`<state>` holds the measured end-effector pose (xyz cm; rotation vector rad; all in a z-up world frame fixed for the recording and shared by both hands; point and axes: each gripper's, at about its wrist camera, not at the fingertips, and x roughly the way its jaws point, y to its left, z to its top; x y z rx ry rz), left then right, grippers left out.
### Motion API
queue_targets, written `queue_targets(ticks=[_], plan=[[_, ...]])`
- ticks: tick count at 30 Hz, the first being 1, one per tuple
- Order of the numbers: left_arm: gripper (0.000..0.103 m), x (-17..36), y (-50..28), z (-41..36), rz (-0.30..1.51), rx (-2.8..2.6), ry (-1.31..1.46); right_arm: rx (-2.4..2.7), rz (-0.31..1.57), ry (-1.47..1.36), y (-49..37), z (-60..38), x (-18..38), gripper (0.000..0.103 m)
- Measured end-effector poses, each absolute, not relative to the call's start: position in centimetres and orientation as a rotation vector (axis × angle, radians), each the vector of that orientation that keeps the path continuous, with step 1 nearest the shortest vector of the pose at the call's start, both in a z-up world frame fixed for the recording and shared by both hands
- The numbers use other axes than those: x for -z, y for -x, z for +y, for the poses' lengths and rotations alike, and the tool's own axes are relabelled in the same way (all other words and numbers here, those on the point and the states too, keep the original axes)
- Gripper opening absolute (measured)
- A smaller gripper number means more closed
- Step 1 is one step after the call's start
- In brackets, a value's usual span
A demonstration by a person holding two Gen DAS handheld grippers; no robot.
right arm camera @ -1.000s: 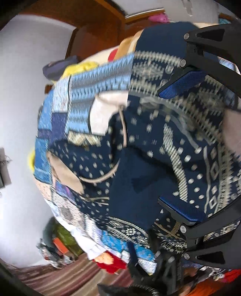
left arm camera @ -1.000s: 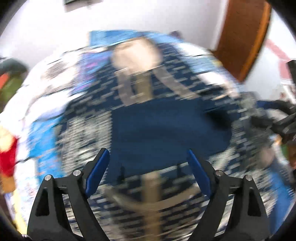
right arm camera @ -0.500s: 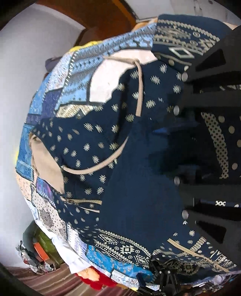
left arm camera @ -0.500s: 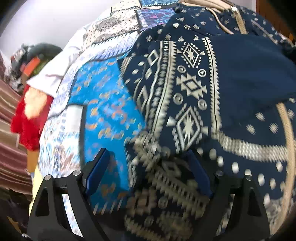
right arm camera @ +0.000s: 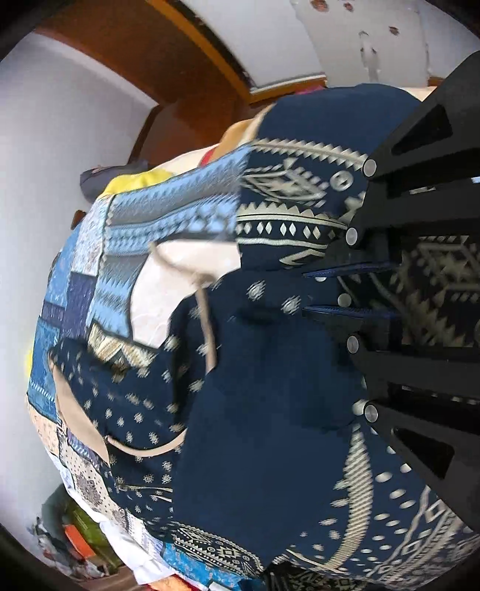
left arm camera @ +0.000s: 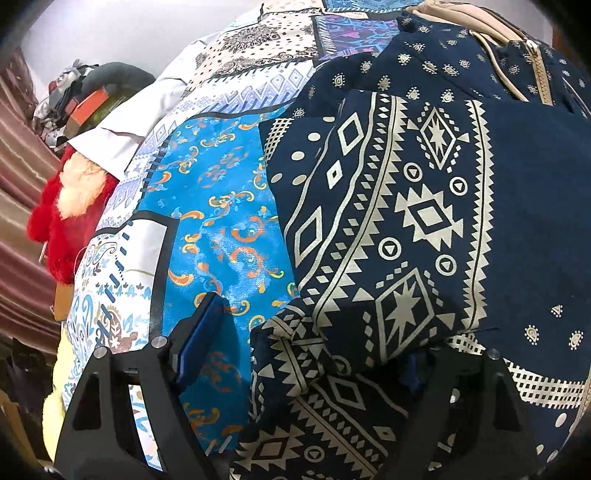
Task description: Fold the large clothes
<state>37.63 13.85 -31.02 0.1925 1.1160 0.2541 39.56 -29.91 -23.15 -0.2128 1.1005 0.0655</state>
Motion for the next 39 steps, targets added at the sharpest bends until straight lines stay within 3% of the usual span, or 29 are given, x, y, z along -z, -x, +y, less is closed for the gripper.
queue_targets(ticks=[11, 18, 23, 24, 25, 26, 28, 30, 39], plan=[[0.083, 28.6, -35.3, 13.5, 1.153, -0.208, -0.138, -0.049, 1.099, 0.284, -37.2, -30.6, 21.9, 0.013], [0.083, 22.5, -34.0, 11.2, 1.054, -0.140, -0.103, -0.008, 1.047, 0.182, -35.9, -34.6, 19.0, 0.014], [0.084, 20.0, -35.6, 7.1, 1.014, -0.051, -0.064, 0.038, 1.140, 0.239, -37.2, -37.7, 23.0, 0.015], [0.084, 19.7, -36.3, 5.6, 1.015, -0.013, -0.058, 0.027, 1.121, 0.230, -36.9, -38.0, 22.9, 0.019], [0.084, 19.7, -36.7, 4.5, 1.017, 0.010, -0.059, 0.031, 1.113, 0.238, -36.7, -38.1, 22.7, 0.033], [0.084, 19.7, -37.1, 3.3, 1.019, 0.030, -0.066, 0.072, 1.098, 0.281, -36.4, -38.2, 22.5, 0.066], [0.084, 19.9, -38.2, 0.0, 1.025, 0.076, -0.103, 0.184, 1.037, 0.390, -35.8, -38.7, 22.4, 0.103], [0.084, 20.2, -39.2, -3.3, 1.024, 0.123, -0.142, 0.170, 1.006, 0.413, -34.7, -39.9, 22.7, 0.103], [0.084, 24.1, -42.8, -14.1, 1.100, 0.278, -0.191, 0.086, 1.086, 0.015, -32.6, -48.8, 21.4, 0.103]])
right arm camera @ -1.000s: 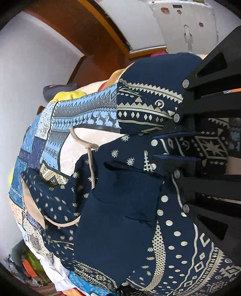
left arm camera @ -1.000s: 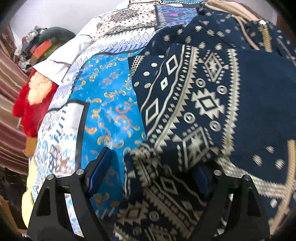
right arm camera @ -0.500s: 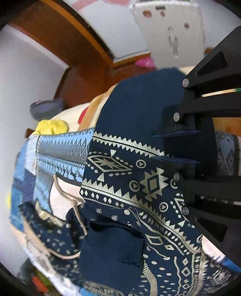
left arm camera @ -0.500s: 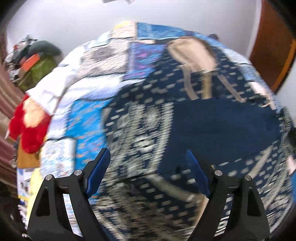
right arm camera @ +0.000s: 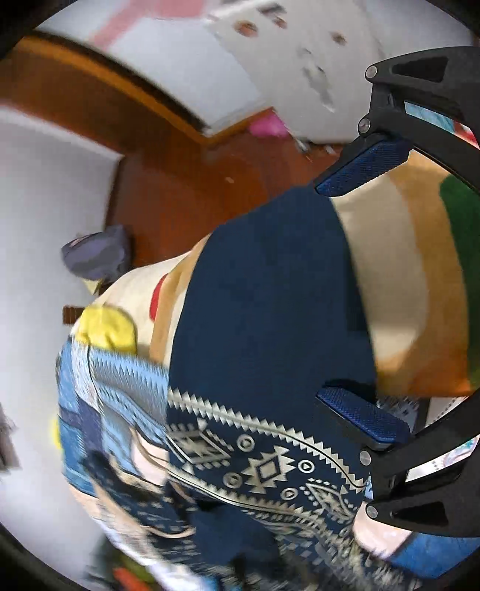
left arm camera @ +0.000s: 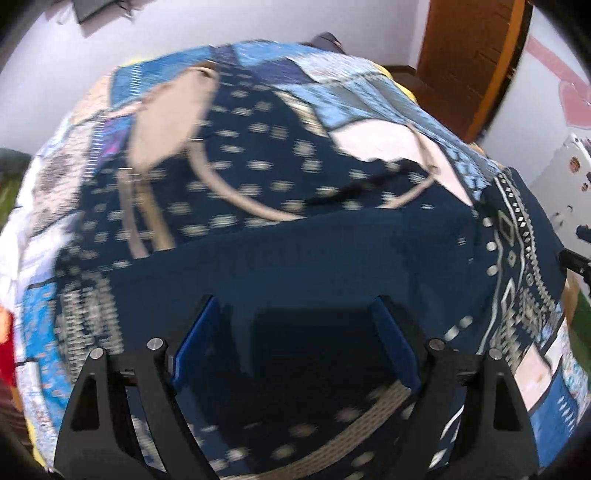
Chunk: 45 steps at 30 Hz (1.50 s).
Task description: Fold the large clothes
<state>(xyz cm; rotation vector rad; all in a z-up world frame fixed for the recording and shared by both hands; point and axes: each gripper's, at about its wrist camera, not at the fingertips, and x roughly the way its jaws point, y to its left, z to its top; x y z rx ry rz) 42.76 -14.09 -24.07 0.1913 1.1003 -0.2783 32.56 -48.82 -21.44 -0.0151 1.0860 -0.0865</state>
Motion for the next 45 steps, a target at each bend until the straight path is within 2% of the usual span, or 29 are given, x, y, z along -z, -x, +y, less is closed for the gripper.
queue_targets(ticks=[7, 10, 13, 15, 17, 20, 21, 26, 32, 36, 41, 45], plan=[[0.084, 24.8, -44.0, -17.9, 1.088, 0.253, -0.232, 0.061, 1.165, -0.484, -32.9, -56.4, 24.4, 0.102], [0.084, 24.5, -44.3, -18.1, 1.087, 0.259, -0.219, 0.049, 1.189, -0.619, -33.7, -58.0, 26.6, 0.091], [0.084, 23.7, -44.2, -17.9, 1.068, 0.270, -0.203, 0.055, 1.160, -0.681, -34.6, -58.3, 27.5, 0.090], [0.084, 23.1, -44.1, -17.9, 1.055, 0.294, -0.178, 0.062, 1.130, -0.705, -35.3, -58.3, 27.7, 0.079], [0.084, 22.5, -43.8, -17.7, 1.053, 0.308, -0.153, 0.075, 1.099, -0.730, -35.8, -58.5, 27.6, 0.045], [0.084, 21.0, -42.9, -17.6, 1.027, 0.319, -0.133, 0.070, 1.085, -0.739, -36.9, -58.3, 26.8, 0.015], [0.084, 20.2, -42.5, -17.5, 1.010, 0.322, -0.131, 0.072, 1.074, -0.716, -37.0, -57.9, 25.9, 0.011], [0.088, 17.2, -40.3, -16.5, 0.909, 0.302, -0.195, 0.017, 0.970, -0.598, -36.9, -55.4, 20.5, 0.008], [0.088, 15.1, -38.8, -13.3, 0.853, 0.250, -0.213, -0.126, 0.850, -0.457, -37.3, -48.4, 12.1, 0.007], [0.089, 13.9, -37.5, -9.7, 0.818, 0.218, -0.199, -0.244, 0.814, -0.432, -38.5, -42.3, 8.4, 0.007], [0.091, 13.2, -35.7, -4.4, 0.800, 0.160, -0.155, -0.391, 0.823, -0.365, -40.2, -32.6, 6.4, 0.007], [0.091, 13.6, -33.7, 1.6, 0.807, 0.077, -0.105, -0.486, 0.897, -0.297, -41.1, -24.5, 8.3, 0.007]])
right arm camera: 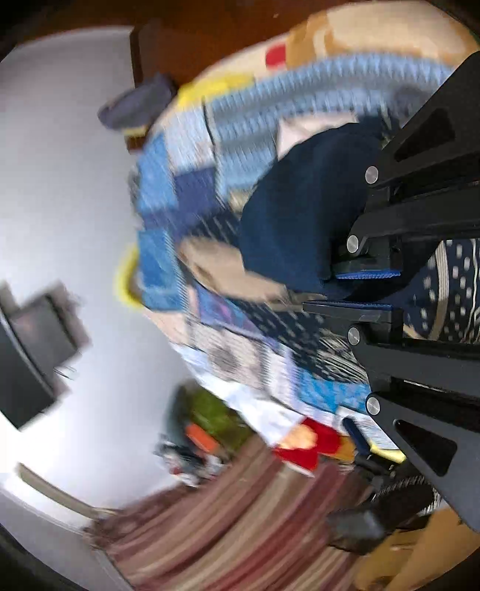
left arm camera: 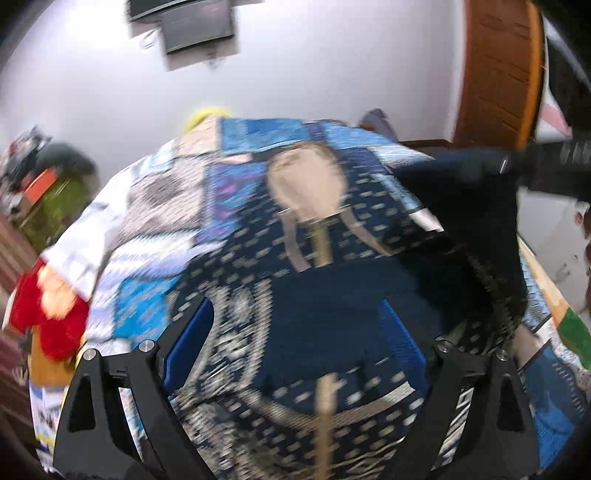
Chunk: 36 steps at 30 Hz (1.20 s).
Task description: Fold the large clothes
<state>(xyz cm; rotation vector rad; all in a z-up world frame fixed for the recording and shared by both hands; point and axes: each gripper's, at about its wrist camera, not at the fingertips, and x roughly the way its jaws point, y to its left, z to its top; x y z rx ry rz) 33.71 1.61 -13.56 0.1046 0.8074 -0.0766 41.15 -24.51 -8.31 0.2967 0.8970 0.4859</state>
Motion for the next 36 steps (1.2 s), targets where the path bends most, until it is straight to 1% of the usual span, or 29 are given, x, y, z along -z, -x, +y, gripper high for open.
queue_targets(ticks=[3, 6, 10, 12, 13, 17, 20, 23, 27, 30, 32, 36], plan=[[0.091, 14.5, -32.2, 5.6, 0.834, 0.010, -0.073, -0.531, 1.013, -0.221, -41.0, -18.5, 12.7, 0.007], [0.091, 16.4, -30.5, 9.4, 0.884, -0.052, -0.038, -0.537, 1.129, -0.145, -40.3, -14.5, 17.4, 0.007], [0.091, 18.6, -29.1, 12.1, 0.944, -0.097, -0.013, -0.457, 1.305, -0.076, -39.3, -12.3, 23.5, 0.008], [0.091, 19.4, -28.7, 12.8, 0.966, -0.108, -0.005, -0.451, 1.321, -0.091, -39.2, -12.8, 24.8, 0.008], [0.091, 19.7, -28.6, 12.8, 0.975, -0.106, 0.002, -0.455, 1.319, -0.104, -39.2, -13.1, 24.8, 0.008], [0.091, 19.6, -28.7, 11.8, 0.983, -0.084, 0.014, -0.481, 1.453, -0.113, -38.7, -14.5, 24.7, 0.008], [0.091, 18.9, -29.2, 9.8, 0.965, -0.040, 0.013, -0.523, 1.483, -0.159, -37.3, -16.7, 24.4, 0.008], [0.091, 17.9, -30.0, 6.9, 0.953, 0.021, -0.014, -0.562, 1.475, -0.204, -35.8, -18.8, 23.7, 0.008], [0.091, 17.2, -31.8, 1.8, 0.951, 0.123, -0.072, -0.537, 1.354, -0.207, -34.4, -22.5, 21.0, 0.008], [0.091, 17.6, -33.9, -2.6, 0.962, 0.192, -0.129, -0.424, 1.234, -0.104, -33.8, -25.8, 18.5, 0.008], [0.091, 18.3, -35.3, -5.7, 0.976, 0.253, -0.163, -0.349, 1.176, -0.032, -33.5, -28.3, 17.2, 0.008], [0.091, 21.2, -38.3, -12.0, 1.035, 0.324, -0.255, -0.245, 1.139, 0.001, -33.8, -32.8, 16.3, 0.008]])
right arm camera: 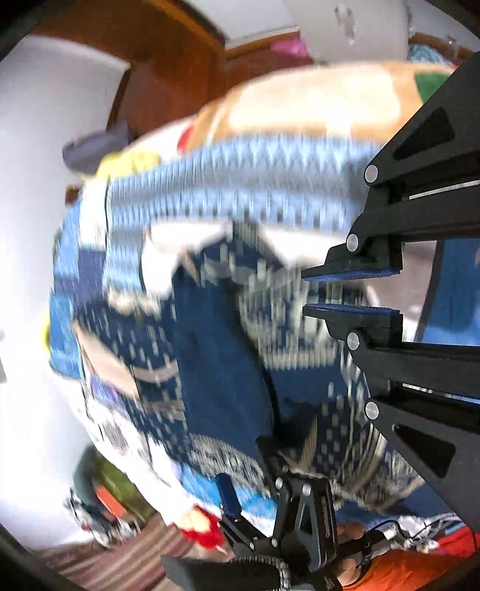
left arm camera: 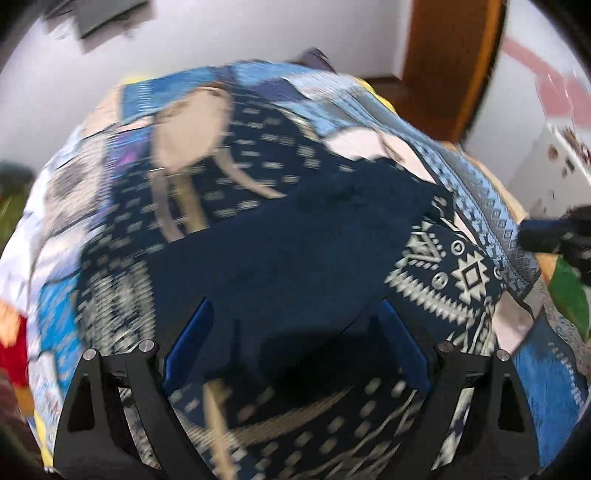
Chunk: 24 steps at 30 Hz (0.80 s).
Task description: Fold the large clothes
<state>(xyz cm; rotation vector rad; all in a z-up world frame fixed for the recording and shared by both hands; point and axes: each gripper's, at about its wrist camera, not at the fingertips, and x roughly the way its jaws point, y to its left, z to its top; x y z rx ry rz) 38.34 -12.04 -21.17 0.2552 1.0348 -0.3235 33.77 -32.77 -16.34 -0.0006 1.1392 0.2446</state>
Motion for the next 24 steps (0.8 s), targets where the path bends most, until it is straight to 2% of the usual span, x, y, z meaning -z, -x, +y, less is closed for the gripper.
queue_targets(ticks=[3, 6, 8, 9, 11, 17, 24], plan=[[0.091, 23.1, -39.9, -15.7, 1.042, 0.320, -0.348, -0.203, 1.151, -0.041, -34.0, -36.0, 16.8, 0.008], [0.076, 23.6, -41.0, -17.9, 0.995, 0.306, -0.404, -0.185, 1.179, -0.086, -34.2, -38.4, 18.0, 0.008], [0.054, 23.4, -41.6, -18.5, 0.981, 0.303, -0.409, -0.179, 1.191, -0.092, -34.2, -38.8, 18.9, 0.008], [0.048, 23.2, -42.1, -18.8, 0.976, 0.290, -0.422, -0.179, 1.197, -0.093, -34.3, -39.0, 19.2, 0.008], [0.014, 22.4, -42.6, -18.6, 0.938, 0.246, -0.444, -0.184, 1.207, -0.094, -34.5, -38.8, 19.8, 0.008], [0.011, 16.7, -43.6, -11.5, 0.821, 0.154, -0.311, -0.220, 1.187, -0.070, -35.6, -36.8, 19.5, 0.008], [0.010, 10.8, -43.5, 1.3, 0.727, 0.033, -0.116, -0.246, 1.138, 0.034, -38.3, -31.9, 18.3, 0.008]])
